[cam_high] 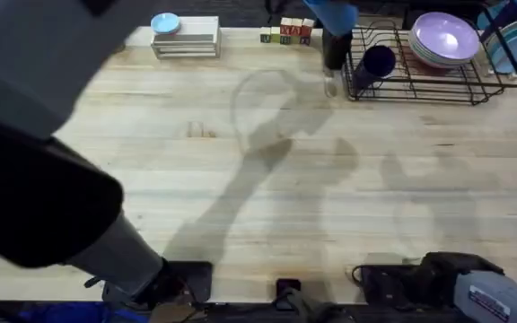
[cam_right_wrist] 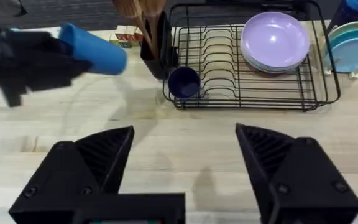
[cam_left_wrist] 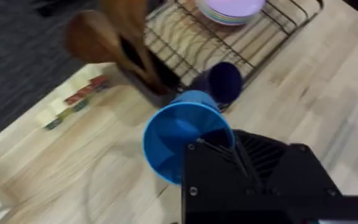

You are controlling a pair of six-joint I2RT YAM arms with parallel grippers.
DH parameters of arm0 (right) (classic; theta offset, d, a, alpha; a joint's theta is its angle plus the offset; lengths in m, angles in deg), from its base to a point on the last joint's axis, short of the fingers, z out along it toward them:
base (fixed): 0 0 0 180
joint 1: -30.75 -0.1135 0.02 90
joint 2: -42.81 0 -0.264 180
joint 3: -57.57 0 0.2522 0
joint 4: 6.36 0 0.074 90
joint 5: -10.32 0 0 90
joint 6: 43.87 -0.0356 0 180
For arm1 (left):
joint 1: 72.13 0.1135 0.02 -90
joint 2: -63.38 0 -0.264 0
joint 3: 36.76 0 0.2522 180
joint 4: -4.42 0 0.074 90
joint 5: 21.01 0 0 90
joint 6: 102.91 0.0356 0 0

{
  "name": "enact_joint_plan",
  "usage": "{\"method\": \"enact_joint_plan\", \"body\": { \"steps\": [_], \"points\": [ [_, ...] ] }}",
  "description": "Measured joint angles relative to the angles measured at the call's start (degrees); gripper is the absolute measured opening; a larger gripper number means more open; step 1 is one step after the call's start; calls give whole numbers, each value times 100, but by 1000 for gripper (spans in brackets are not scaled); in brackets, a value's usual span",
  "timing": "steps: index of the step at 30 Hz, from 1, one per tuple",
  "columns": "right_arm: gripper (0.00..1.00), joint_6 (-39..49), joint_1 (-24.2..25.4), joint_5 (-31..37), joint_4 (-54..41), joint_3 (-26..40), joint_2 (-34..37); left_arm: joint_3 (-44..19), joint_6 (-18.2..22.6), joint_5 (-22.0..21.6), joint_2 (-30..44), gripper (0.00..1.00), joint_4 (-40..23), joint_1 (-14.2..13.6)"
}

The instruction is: Pick up the cup on the table and put them onto the rack.

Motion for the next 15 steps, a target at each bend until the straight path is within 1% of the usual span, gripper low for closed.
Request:
{"method": "enact_joint_plan", "body": {
  "steps": [7, 11, 15],
  "points": [
    [993, 0, 0, 0, 31, 0, 11, 0, -33, 117, 276, 41, 387, -466],
    [993, 0, 0, 0, 102, 0, 11, 0, -35, 163, 319, 41, 672, -649],
    [993, 0, 0, 0, 109, 0, 11, 0, -35, 219, 332, 40, 915, -769]
  ]
}}
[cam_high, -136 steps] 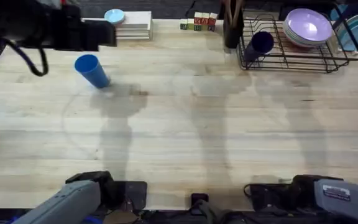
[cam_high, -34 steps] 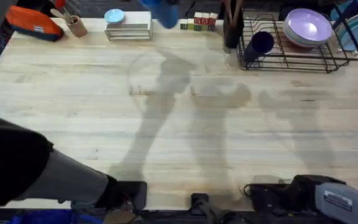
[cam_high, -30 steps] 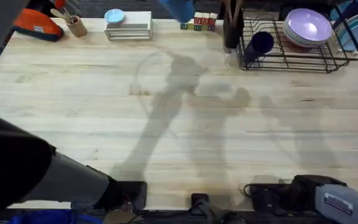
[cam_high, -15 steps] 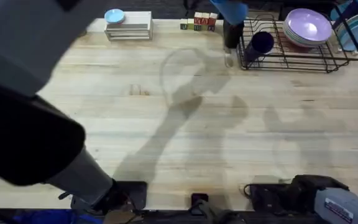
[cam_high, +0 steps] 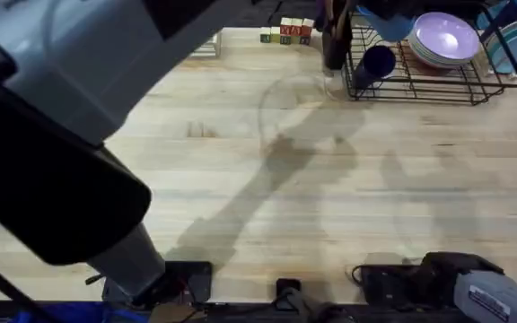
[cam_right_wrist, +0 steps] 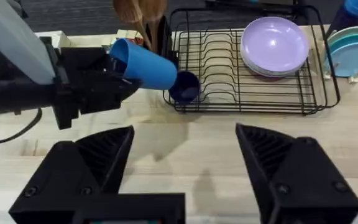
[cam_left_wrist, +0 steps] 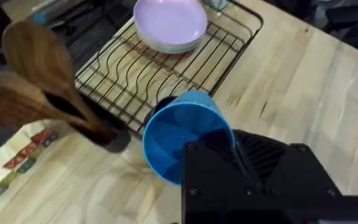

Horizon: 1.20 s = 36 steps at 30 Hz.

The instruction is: Pick up the cup on the table and put them onto the rack.

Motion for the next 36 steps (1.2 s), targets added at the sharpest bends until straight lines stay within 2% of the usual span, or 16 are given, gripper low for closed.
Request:
{"method": "enact_joint_plan", "body": {
  "steps": [7, 28, 36],
  "points": [
    [993, 0, 0, 0, 0, 0, 2, 0, 0, 39, 248, 41, 306, -115],
    [993, 0, 0, 0, 15, 0, 2, 0, -109, 36, 1054, 40, 766, -121],
    [993, 0, 0, 0, 15, 0, 1, 0, -125, -324, 1250, 41, 766, -121]
  ]
}}
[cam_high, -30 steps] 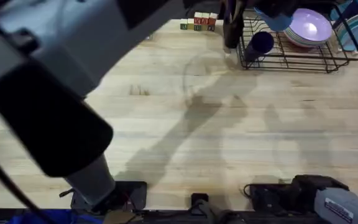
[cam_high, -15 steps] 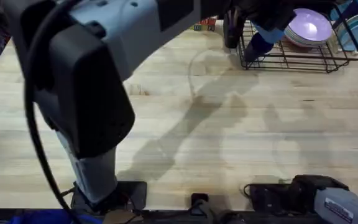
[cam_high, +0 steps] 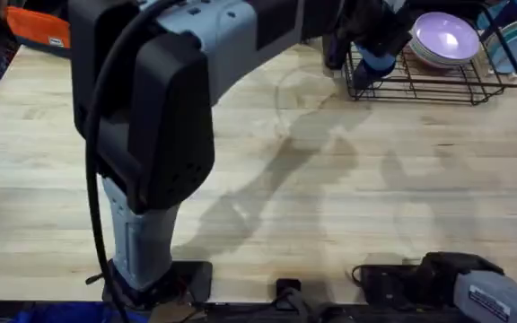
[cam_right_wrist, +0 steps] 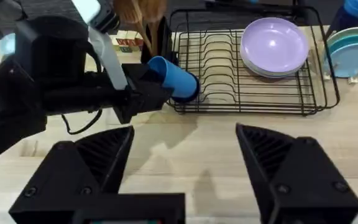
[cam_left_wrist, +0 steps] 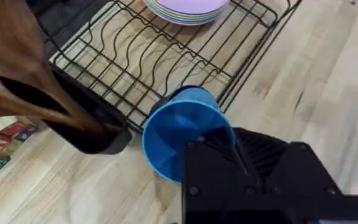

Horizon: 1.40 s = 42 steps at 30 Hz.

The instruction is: Pick up the cup on the table and put them onto the rack.

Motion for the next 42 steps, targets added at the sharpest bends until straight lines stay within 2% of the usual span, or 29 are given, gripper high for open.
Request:
{"method": "enact_joint_plan", "body": {
  "steps": [22, 36, 42],
  "points": [
    [993, 0, 0, 15, 2, 0, 1, 0, -2, -539, 0, 41, -15, 0],
    [993, 0, 0, 15, 0, 0, 1, 0, -2, -588, 0, 43, 1, 0],
    [993, 0, 0, 15, 2, 0, 0, 0, -91, -588, 0, 139, -20, 0]
  ]
}}
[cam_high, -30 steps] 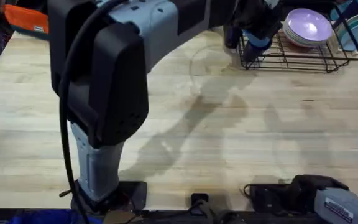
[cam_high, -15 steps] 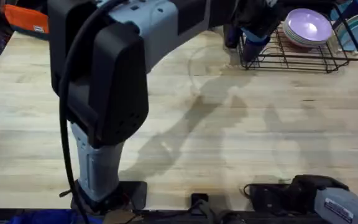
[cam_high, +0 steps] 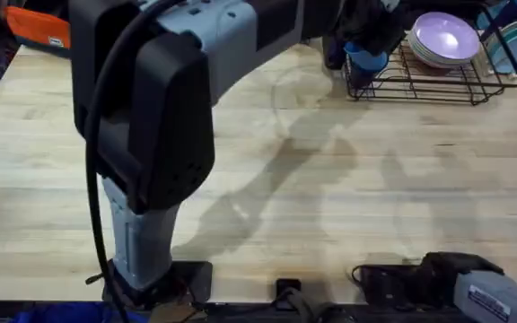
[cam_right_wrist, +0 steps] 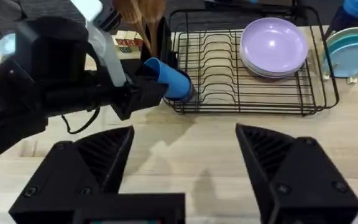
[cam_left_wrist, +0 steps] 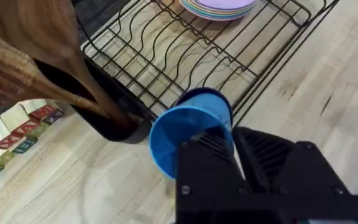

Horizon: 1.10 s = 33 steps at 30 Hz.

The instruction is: Pick up the cup on the table and put them onto the rack.

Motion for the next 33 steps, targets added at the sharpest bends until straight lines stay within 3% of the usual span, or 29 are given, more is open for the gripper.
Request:
{"method": "enact_joint_plan", "body": {
  "steps": [5, 8, 16, 20, 26, 33],
  "points": [
    [993, 0, 0, 0, -1, 0, -1, 0, -22, 0, 2, 209, 0, 0],
    [993, 0, 0, 1, -1, 0, -1, 0, -46, -2, 2, 317, 0, 0],
    [993, 0, 0, 0, 1, 0, -1, 0, -64, -2, 2, 427, 0, 0],
    [993, -2, 0, 0, 1, 0, -1, 0, -69, -2, 2, 547, 0, 0],
    [993, 0, 0, 0, 1, 0, 0, 0, -79, -2, 2, 614, 0, 0],
    [993, 0, 0, 0, 1, 0, 82, 0, -86, -4, 2, 760, 0, 0]
  ]
}}
